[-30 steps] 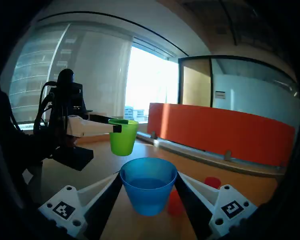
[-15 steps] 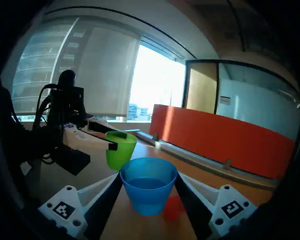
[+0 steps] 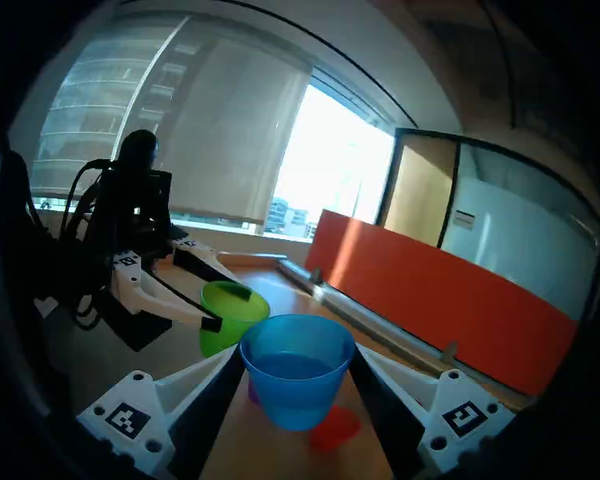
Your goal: Pour water
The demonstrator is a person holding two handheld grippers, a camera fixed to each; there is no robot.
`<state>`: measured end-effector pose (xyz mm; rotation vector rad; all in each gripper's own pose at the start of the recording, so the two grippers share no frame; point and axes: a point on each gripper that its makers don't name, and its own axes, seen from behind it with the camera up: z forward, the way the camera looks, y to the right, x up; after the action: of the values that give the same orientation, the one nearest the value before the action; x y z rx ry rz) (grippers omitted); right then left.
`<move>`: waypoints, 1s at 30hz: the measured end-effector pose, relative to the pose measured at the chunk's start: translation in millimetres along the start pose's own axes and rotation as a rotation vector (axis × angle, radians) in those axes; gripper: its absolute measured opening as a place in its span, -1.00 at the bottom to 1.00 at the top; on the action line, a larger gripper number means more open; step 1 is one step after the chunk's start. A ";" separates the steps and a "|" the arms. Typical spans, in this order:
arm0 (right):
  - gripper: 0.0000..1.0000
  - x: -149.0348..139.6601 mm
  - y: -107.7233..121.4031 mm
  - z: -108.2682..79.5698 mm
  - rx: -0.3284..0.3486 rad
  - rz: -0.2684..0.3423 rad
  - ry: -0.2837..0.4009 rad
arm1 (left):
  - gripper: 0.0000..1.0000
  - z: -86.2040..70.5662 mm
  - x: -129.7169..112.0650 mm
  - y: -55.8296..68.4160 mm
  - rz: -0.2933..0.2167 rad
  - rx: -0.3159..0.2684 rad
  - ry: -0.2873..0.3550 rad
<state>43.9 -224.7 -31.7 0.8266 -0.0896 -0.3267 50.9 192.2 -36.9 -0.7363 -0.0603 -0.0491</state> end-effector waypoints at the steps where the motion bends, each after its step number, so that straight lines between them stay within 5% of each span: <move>1: 0.83 1.4 0.4 0.8 0.003 -0.007 -0.001 | 0.78 0.1 -1.2 0.8 -0.001 -0.001 -0.001; 30: 0.83 25.6 3.8 32.2 0.063 -0.230 -0.029 | 0.78 2.0 -14.7 15.9 -0.014 -0.038 -0.003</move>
<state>62.4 -253.2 -8.3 0.8967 -0.0317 -0.5549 37.3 205.6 -47.1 -0.7741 -0.0681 -0.0627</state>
